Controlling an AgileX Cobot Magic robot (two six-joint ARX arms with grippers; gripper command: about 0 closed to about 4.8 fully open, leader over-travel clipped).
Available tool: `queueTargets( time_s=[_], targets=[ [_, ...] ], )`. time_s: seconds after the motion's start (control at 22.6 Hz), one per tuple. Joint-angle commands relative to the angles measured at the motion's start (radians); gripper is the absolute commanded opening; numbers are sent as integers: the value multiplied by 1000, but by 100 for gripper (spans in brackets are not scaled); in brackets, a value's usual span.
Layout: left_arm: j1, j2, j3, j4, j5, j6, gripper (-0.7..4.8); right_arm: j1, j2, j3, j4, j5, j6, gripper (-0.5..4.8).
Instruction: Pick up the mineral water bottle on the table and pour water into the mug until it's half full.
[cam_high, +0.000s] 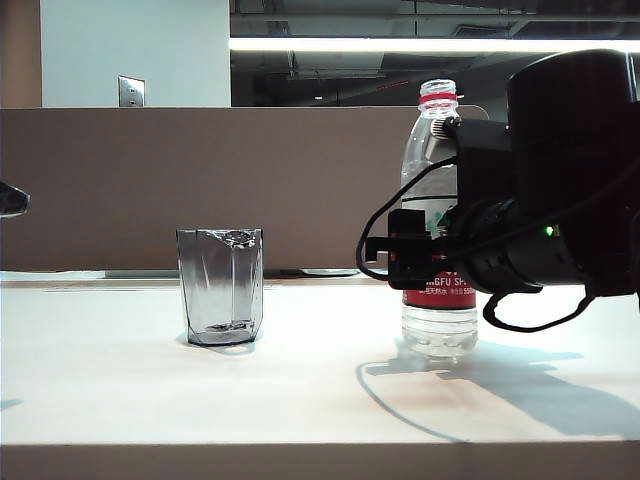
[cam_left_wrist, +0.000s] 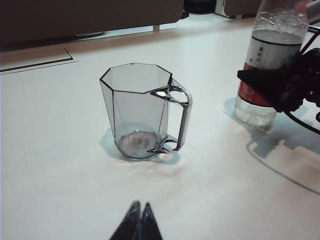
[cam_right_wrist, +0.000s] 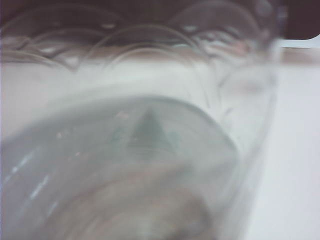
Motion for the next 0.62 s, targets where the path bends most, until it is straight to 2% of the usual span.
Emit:
queueTargets(
  time_s=[0.04, 0.31, 0.62],
  targets=[
    [0, 1, 3, 12, -1, 0, -5, 2, -5, 1, 21, 3, 0, 318],
    [0, 1, 3, 12, -1, 0, -5, 2, -5, 1, 21, 3, -31, 318],
    [1, 1, 3, 12, -1, 0, -5, 2, -70, 5, 18, 1, -212, 318]
  ],
)
